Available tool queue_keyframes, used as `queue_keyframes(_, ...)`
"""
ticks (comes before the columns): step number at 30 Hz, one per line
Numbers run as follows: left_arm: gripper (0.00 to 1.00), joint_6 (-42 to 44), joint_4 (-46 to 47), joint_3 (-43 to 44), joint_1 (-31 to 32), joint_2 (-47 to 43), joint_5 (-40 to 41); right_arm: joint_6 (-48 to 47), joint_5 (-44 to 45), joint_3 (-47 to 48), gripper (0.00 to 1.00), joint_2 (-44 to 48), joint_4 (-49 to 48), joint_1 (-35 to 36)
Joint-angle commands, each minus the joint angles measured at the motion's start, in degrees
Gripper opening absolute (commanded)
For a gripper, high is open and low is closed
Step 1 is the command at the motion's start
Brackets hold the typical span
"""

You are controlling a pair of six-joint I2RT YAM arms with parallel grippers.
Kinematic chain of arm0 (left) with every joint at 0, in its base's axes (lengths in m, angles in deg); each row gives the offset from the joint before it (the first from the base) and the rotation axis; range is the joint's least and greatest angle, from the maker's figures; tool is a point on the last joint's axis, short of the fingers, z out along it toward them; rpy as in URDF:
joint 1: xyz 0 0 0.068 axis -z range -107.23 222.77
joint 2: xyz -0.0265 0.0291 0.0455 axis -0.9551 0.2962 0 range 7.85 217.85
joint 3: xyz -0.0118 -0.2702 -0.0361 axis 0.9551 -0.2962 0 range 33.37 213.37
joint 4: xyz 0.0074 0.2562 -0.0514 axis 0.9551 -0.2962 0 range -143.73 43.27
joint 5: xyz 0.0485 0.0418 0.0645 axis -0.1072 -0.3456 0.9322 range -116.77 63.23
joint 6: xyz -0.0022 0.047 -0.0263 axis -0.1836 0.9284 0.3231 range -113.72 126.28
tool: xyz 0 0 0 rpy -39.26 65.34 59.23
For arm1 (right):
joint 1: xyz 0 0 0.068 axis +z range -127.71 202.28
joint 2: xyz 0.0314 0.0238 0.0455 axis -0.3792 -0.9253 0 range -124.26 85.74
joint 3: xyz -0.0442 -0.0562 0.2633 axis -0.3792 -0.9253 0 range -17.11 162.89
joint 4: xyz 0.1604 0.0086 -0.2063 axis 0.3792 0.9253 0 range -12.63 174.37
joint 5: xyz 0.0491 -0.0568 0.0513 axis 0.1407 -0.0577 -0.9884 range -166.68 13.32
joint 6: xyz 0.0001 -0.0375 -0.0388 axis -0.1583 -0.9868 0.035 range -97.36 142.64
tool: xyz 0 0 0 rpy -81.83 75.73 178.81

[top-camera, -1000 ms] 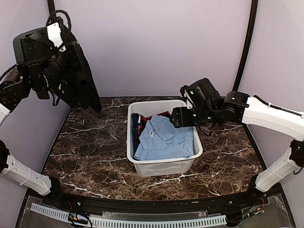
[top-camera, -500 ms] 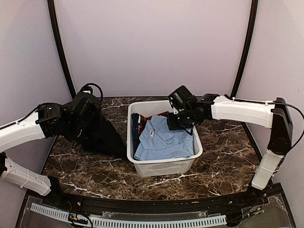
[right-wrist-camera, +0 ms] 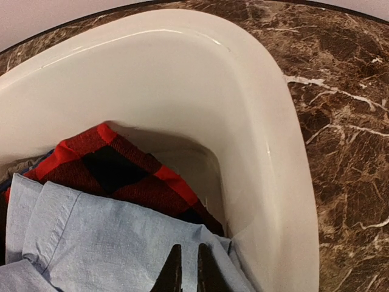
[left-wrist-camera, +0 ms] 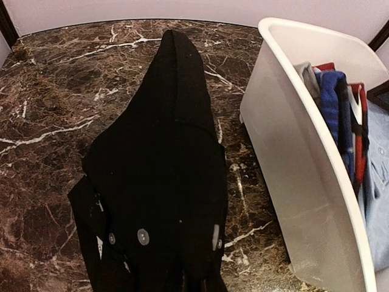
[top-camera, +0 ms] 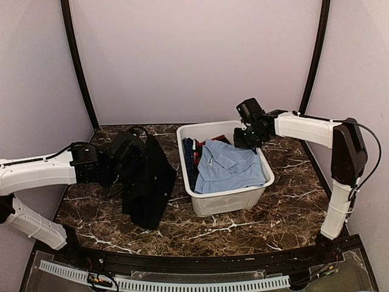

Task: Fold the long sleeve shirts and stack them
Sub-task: Move the bin to the corner of the board.

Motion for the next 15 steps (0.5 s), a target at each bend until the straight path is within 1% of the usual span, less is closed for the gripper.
queue_keyframes(1, 0.0, 1.14, 5.53, -0.48, -0.17, 0.59, -4.97, -1.38, 7.18, 3.72, 0.09, -6.71, 2.28, -6.82)
queue_keyframes(6, 0.0, 1.36, 7.5, -1.23, 0.06, 1.51, -9.26, -4.1, 9.2, 10.5, 0.1, -12.09, 2.66, -12.87)
queue_keyframes(11, 0.0, 1.62, 7.92, -1.71, 0.69, 1.41, -10.35, -8.22, 9.57, 19.76, 0.1, -18.57, 4.11, -18.65)
queue_keyframes(15, 0.0, 1.99, 7.8, -1.91, 0.8, 0.94, -10.33, -11.01, 8.92, 25.91, 0.13, -21.42, 6.18, -21.25)
